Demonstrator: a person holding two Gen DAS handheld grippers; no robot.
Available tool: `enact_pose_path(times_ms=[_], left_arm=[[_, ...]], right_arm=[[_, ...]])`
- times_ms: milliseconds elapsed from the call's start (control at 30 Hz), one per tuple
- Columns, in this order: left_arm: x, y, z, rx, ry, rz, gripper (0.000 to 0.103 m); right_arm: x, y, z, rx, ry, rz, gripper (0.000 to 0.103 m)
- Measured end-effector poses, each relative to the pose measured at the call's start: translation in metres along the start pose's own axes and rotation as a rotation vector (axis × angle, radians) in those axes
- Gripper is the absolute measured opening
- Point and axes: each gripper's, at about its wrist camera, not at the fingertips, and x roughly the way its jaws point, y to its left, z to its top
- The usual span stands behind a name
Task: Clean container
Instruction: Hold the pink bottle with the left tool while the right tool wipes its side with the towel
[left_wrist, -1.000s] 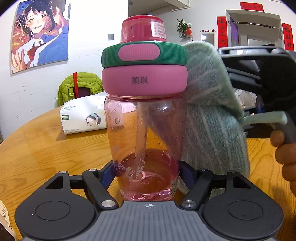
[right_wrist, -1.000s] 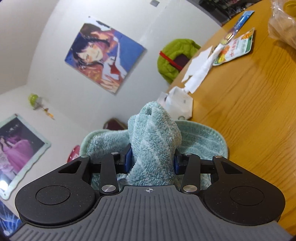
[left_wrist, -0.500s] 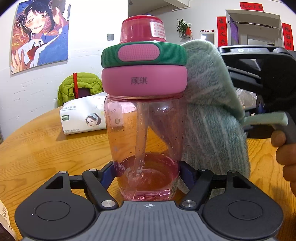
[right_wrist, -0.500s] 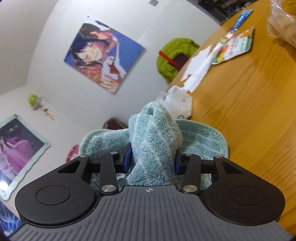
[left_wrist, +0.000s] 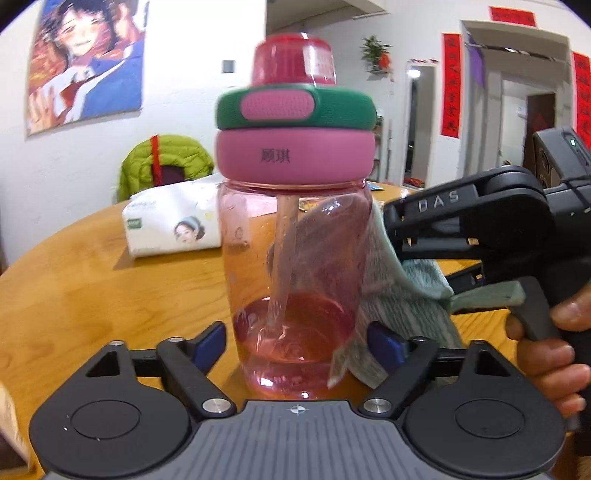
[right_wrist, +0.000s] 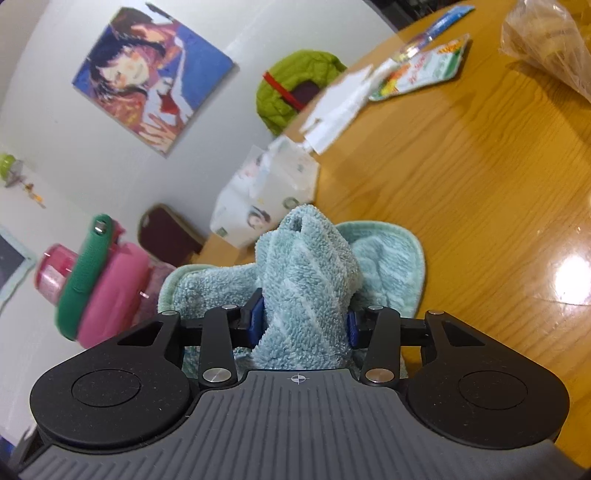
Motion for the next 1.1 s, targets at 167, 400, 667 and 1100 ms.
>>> enact_pose_path(times_ms=[167,400,667,1100], left_arm=[[-0.017,-0.004,-0.005,-0.021,-0.036,0.065,0.083],[-0.003,-0.010,-0.004,0.069,-0.058,0.030,0.077],[0.013,0.012,0.006,0.067,-0.066,-0.032,0.070],[0.011,0.000,0.001,0.072,-0.074,-0.030,0.070]], right_arm=[[0.000,0.001,0.000,-0.013,0.003,-0.004,0.047],[0.000,0.002,0.001,-0.030,0.007,-0.011,0.047],[0.000,0.003,0.001,-0.051,0.012,-0.018,0.047],[-0.031,-0.004,0.002,0.077,-0.041,0.160,0.049]])
